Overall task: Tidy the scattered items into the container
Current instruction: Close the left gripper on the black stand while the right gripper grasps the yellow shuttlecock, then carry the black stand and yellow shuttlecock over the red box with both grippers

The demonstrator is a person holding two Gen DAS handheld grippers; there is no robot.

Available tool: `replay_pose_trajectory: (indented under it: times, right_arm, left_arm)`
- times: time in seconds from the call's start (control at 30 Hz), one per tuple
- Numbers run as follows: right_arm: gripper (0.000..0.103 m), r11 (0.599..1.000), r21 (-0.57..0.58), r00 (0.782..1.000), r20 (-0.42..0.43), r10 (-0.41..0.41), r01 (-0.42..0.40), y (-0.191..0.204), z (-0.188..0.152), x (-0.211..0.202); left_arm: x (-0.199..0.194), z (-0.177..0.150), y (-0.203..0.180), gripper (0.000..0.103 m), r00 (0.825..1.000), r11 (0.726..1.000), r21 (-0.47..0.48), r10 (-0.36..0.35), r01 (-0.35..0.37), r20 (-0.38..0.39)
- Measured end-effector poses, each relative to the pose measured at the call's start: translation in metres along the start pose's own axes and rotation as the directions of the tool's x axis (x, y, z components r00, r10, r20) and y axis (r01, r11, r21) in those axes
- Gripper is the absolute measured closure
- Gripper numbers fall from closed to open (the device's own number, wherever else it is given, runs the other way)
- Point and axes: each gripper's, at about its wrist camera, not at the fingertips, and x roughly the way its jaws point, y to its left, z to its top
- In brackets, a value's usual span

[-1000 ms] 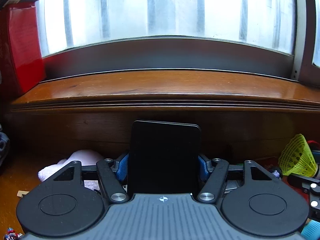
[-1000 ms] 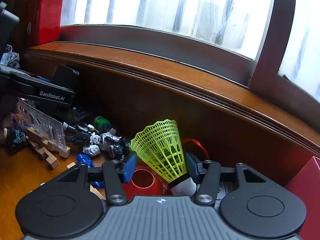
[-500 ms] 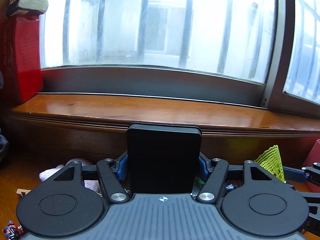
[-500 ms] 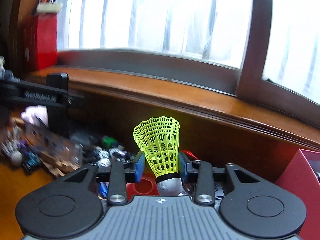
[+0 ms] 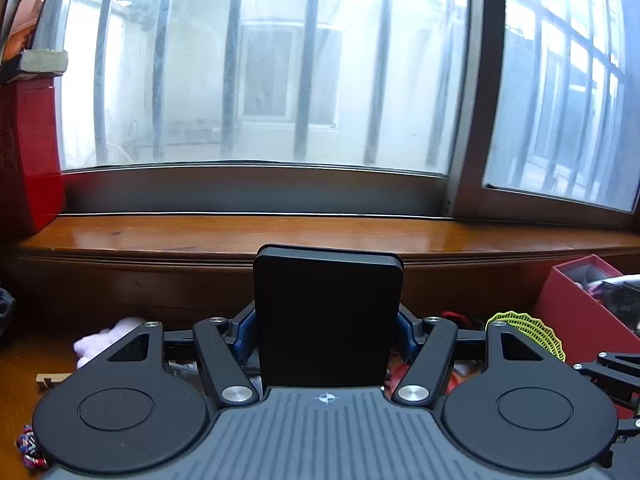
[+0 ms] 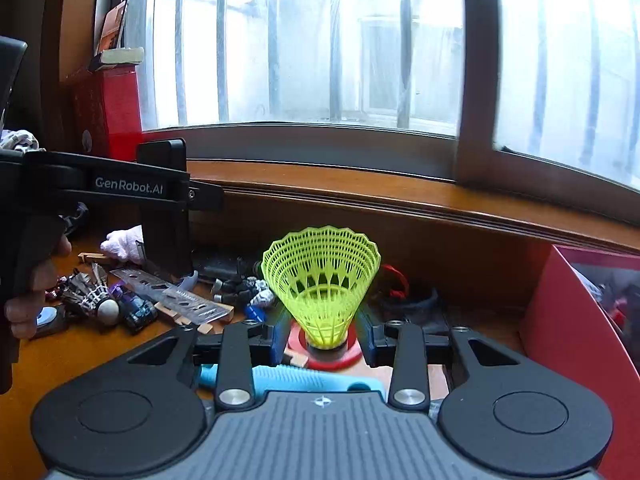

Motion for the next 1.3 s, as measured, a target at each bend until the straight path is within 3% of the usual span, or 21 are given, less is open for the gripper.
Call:
replay_pose_trajectory:
  times: [0.37,0.6,0.87,1.3]
  right_arm:
    - [0.066,0.993,0.113,0.999,0.022,-0.034,0.031,-0.029,-0.037,-0.062]
    - [0.066,0.992,0.121,1.000,0.009,-0.030,0.029,-0.040,-0.053,-0.086]
    - [0.066,0.997,0.073,0.998,0.053,-0.041,0.037,-0.055,-0.053,-0.120]
    - [0.066,0.993,0.115,0.994,0.102,-0.050,0.038,-0.112,-0.046,-0.173]
  left_arm:
    - [-0.036,-0.030,-0.048,0.039,0.998,0.996,0.080,-0.038,0.042,-0.053]
    - [-0.045,-0.040,-0.073,0.039,0.996,0.992,0.106,-0.057,0.065,-0.073]
    - [-0.047,-0.038,-0.109,0.039,0.994,0.989,0.111,-0.089,0.095,-0.065]
    - [-0.046,-0.028,-0.175,0.039,0.984,0.976,0.130,-0.165,0.172,-0.068]
